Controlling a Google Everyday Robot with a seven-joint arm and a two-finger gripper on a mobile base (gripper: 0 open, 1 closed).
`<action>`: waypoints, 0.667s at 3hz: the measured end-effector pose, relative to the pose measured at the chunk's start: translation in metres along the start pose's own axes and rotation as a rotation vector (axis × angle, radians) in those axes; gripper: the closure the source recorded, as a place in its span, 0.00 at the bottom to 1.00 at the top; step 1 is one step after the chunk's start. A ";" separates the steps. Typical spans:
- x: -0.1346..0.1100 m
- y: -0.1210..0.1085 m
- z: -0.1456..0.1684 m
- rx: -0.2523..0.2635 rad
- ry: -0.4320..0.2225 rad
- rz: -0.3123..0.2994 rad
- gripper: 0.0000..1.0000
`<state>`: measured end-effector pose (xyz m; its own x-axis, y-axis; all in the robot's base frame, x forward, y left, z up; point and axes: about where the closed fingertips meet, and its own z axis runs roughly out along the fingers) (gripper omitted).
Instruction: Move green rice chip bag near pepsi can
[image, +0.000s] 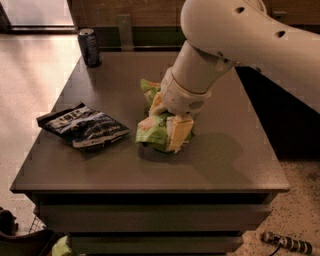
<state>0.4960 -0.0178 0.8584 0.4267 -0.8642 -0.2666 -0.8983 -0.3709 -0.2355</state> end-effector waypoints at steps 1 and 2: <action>-0.005 -0.022 -0.050 0.071 0.103 -0.042 1.00; 0.001 -0.052 -0.096 0.139 0.192 -0.074 1.00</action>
Offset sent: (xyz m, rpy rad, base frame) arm 0.0746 -0.0286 0.1661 -0.1815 -0.3430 -0.0313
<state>0.5326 -0.0320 0.9606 0.4511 -0.8902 -0.0641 -0.8366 -0.3967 -0.3778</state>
